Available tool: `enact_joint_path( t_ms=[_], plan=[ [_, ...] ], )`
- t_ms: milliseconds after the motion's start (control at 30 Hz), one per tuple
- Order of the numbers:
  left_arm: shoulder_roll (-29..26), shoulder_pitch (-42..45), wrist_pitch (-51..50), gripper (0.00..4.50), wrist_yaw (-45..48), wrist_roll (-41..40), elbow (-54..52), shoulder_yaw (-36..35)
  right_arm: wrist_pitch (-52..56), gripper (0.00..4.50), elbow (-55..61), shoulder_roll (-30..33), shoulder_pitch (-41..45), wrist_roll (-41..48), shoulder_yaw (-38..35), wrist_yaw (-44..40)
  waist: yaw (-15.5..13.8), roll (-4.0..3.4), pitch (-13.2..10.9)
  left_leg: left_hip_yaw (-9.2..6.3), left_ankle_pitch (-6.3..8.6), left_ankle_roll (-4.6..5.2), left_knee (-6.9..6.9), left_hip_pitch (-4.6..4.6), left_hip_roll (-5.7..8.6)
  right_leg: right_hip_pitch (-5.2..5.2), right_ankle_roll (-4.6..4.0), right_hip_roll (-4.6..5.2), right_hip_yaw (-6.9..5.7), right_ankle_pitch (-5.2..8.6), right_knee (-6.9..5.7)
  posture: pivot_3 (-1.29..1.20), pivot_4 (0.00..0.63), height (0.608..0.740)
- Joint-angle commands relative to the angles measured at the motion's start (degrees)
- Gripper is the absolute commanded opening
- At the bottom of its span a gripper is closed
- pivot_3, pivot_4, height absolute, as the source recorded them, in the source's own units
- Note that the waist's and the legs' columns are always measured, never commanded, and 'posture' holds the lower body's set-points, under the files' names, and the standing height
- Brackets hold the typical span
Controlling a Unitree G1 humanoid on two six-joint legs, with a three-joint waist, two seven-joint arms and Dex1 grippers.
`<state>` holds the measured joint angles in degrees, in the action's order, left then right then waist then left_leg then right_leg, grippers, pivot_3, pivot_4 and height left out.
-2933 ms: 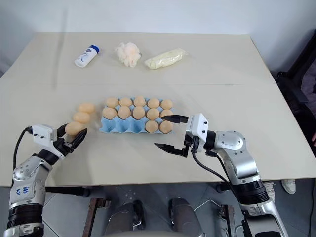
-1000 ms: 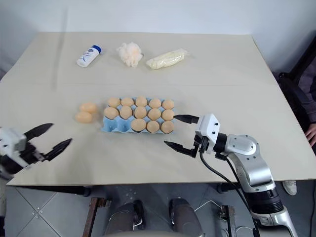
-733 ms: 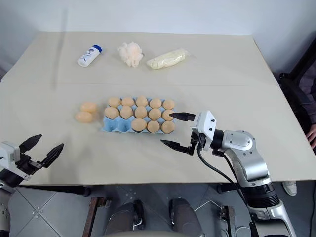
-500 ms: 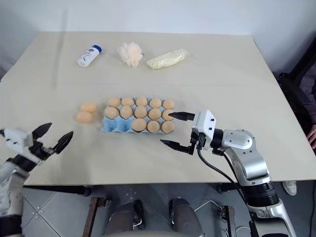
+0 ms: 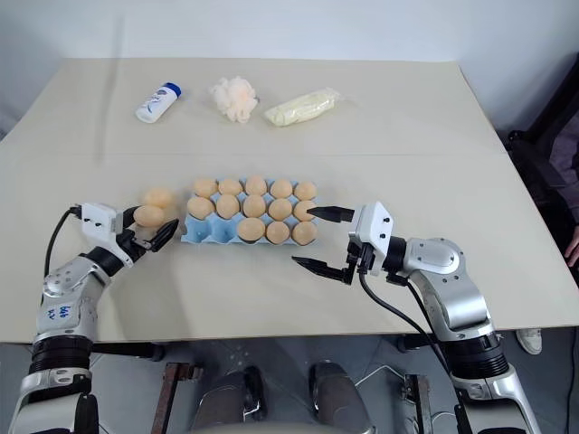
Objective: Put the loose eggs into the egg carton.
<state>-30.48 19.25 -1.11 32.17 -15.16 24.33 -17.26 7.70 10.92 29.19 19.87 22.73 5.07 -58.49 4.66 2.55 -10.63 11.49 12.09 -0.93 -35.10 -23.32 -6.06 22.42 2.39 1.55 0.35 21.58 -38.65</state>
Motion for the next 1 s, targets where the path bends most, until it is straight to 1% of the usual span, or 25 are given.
enact_joint_path(
  t_ms=[33, 67, 200, 233, 267, 300, 400, 467, 533, 600, 667, 800, 1000],
  plan=[
    [-0.01, 0.65, 1.02, 4.07, -0.68, 0.08, 0.79, -0.38, -0.68, 4.50, 1.51, -0.23, 0.09, 0.42, -0.25, 0.13, -0.04, 0.00, 0.00, 0.00, -0.01, -0.01, -0.01, 0.00, 0.00, 0.00, 0.00, 0.00, 0.00, 0.00, -0.03, 0.00, 0.150, 0.740],
    [0.14, 0.68, 1.39, 3.92, -0.46, -0.23, 0.87, -0.51, -0.74, 4.50, 1.39, -0.35, 0.07, 0.40, -0.25, 0.19, -0.03, 0.00, 0.00, -0.01, -0.02, -0.01, -0.02, 0.01, 0.00, 0.00, 0.00, 0.00, 0.00, 0.00, -0.05, 0.00, 0.150, 0.740],
    [0.25, 0.14, 2.25, 2.66, -0.03, -0.67, 0.75, -0.65, -0.97, 4.50, 1.17, -0.73, -0.05, 0.14, -0.03, 0.31, -0.05, 0.00, 0.00, -0.02, -0.04, -0.02, -0.03, 0.02, 0.00, 0.00, 0.00, 0.01, 0.00, 0.00, -0.10, 0.00, 0.150, 0.740],
    [0.18, -0.57, 2.27, 2.42, 0.52, -1.09, 0.02, -0.82, -1.01, 4.50, 1.21, -0.84, -0.13, 0.07, 0.04, 0.33, -0.06, 0.00, 0.00, -0.01, -0.04, -0.01, -0.03, 0.02, 0.01, 0.00, 0.00, 0.01, 0.00, 0.00, -0.10, 0.00, 0.150, 0.740],
    [0.14, -1.06, 2.29, 2.34, 0.91, -1.39, -0.50, -0.93, -1.05, 4.50, 1.20, -0.89, -0.18, 0.04, 0.06, 0.32, -0.03, 0.00, 0.00, -0.02, -0.04, -0.02, -0.03, 0.02, 0.01, 0.00, 0.00, 0.01, 0.00, 0.00, -0.09, 0.00, 0.150, 0.740],
    [0.12, -1.35, 2.27, 2.32, 1.16, -1.58, -0.83, -1.00, -1.08, 4.50, 1.19, -0.92, -0.21, 0.02, 0.06, 0.31, -0.02, 0.00, 0.00, -0.01, -0.04, -0.02, -0.02, 0.02, 0.00, 0.00, 0.00, 0.01, 0.00, 0.00, -0.09, 0.00, 0.150, 0.740],
    [-0.93, -7.32, 6.11, 2.32, 7.61, -5.99, -8.23, -3.67, -1.05, 4.50, 1.40, -0.79, -0.71, 0.03, -0.23, 0.47, 0.39, 0.00, 0.00, 0.02, -0.02, -0.03, 0.02, 0.01, -0.02, 0.01, 0.00, 0.00, 0.02, 0.00, -0.05, 0.00, 0.150, 0.740],
    [-0.94, -9.41, 6.15, 2.32, 10.47, -8.87, -11.91, -4.50, -1.04, 4.50, 1.44, -0.71, -0.97, 0.00, -0.42, 0.51, 0.19, 0.01, 0.00, 0.05, 0.01, -0.07, 0.05, 0.01, -0.07, 0.03, 0.00, -0.03, 0.01, 0.00, -0.04, 0.00, 0.150, 0.740],
    [-1.58, -9.94, 3.49, 2.32, 13.09, -10.71, -17.17, -2.72, -1.17, 4.50, 1.83, -0.84, -1.77, -0.25, -0.26, 0.77, -0.13, 0.01, 0.00, -0.01, -0.02, -0.14, 0.05, 0.01, -0.09, 0.06, -0.04, -0.06, -0.02, 0.02, -0.07, 0.00, 0.150, 0.740],
    [-1.68, -8.69, 1.08, 2.32, 15.26, -10.64, -20.85, 0.98, -1.18, 4.50, 2.19, -1.13, -2.22, -0.43, -0.02, 1.20, -0.77, 0.01, 0.00, -0.12, -0.08, -0.16, 0.03, 0.00, -0.06, 0.01, -0.06, -0.05, -0.06, 0.03, -0.07, 0.00, 0.150, 0.740],
    [-1.21, -7.18, 0.65, 2.32, 16.15, -9.77, -21.19, 3.30, -1.15, 4.50, 2.39, -1.25, -2.36, -0.51, 0.09, 1.46, -1.26, -0.01, 0.00, -0.12, 0.04, -0.33, 0.03, 0.02, 0.06, -0.05, -0.01, 0.05, -0.05, -0.01, -0.05, 0.00, 0.150, 0.740],
    [0.36, -2.38, -0.34, 2.32, 17.44, -7.65, -18.75, 8.69, -1.22, 4.50, 2.88, -1.24, -2.68, -0.69, -0.16, 2.40, -1.23, -0.01, 0.00, -0.04, 0.03, -0.12, 0.01, 0.03, 0.18, -0.10, 0.12, 0.21, -0.02, -0.23, 0.10, 0.00, 0.150, 0.740],
    [1.23, 1.90, -0.62, 2.32, 19.68, -5.73, -13.26, 12.60, -1.09, 4.50, 4.50, -0.91, -4.31, -0.82, -1.02, 4.37, -1.20, 0.00, 0.00, -0.05, -0.11, 0.09, 0.06, 0.01, 0.10, -0.04, 0.06, 0.05, 0.01, -0.18, 0.12, 0.00, 0.150, 0.740]
  ],
)
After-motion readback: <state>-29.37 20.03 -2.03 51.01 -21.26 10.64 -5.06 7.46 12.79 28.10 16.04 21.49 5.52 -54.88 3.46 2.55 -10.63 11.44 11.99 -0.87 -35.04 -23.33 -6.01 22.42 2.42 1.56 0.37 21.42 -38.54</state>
